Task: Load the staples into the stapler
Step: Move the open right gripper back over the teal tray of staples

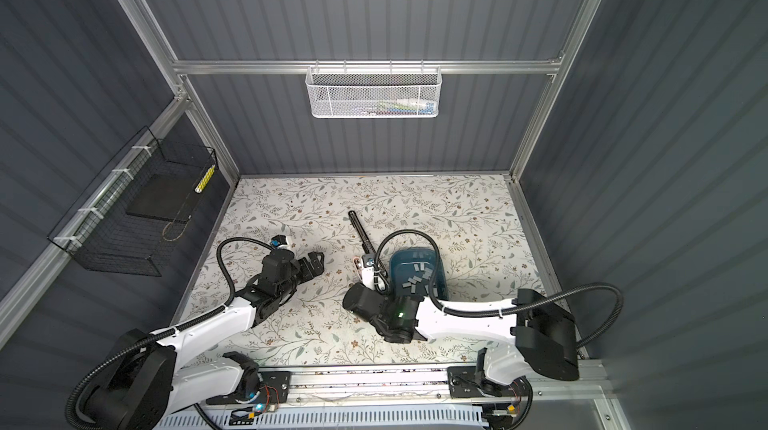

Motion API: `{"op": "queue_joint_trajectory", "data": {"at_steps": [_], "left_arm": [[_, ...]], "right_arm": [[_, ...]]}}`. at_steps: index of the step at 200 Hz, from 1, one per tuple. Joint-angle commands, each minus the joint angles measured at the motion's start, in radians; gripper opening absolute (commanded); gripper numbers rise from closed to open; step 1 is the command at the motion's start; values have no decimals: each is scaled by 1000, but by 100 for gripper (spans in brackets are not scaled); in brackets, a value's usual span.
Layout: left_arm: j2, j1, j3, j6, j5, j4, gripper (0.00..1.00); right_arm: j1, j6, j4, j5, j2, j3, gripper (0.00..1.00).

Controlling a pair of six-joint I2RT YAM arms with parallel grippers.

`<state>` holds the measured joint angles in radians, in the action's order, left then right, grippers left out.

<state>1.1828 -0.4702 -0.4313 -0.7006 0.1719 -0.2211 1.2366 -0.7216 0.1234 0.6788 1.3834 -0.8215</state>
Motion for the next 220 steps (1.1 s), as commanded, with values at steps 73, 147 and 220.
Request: {"op": "queue_joint_trajectory", "data": {"at_steps": [73, 147, 220], "left_arm": [[-310, -4, -13, 237, -224, 312, 100], [-183, -8, 33, 312, -160, 205, 100], [-221, -10, 51, 299, -104, 208, 100]], "right_arm": [[-279, 62, -86, -137, -240, 304, 42], [-482, 126, -111, -346, -69, 262, 37], [-586, 209, -81, -360, 95, 136, 32]]}}
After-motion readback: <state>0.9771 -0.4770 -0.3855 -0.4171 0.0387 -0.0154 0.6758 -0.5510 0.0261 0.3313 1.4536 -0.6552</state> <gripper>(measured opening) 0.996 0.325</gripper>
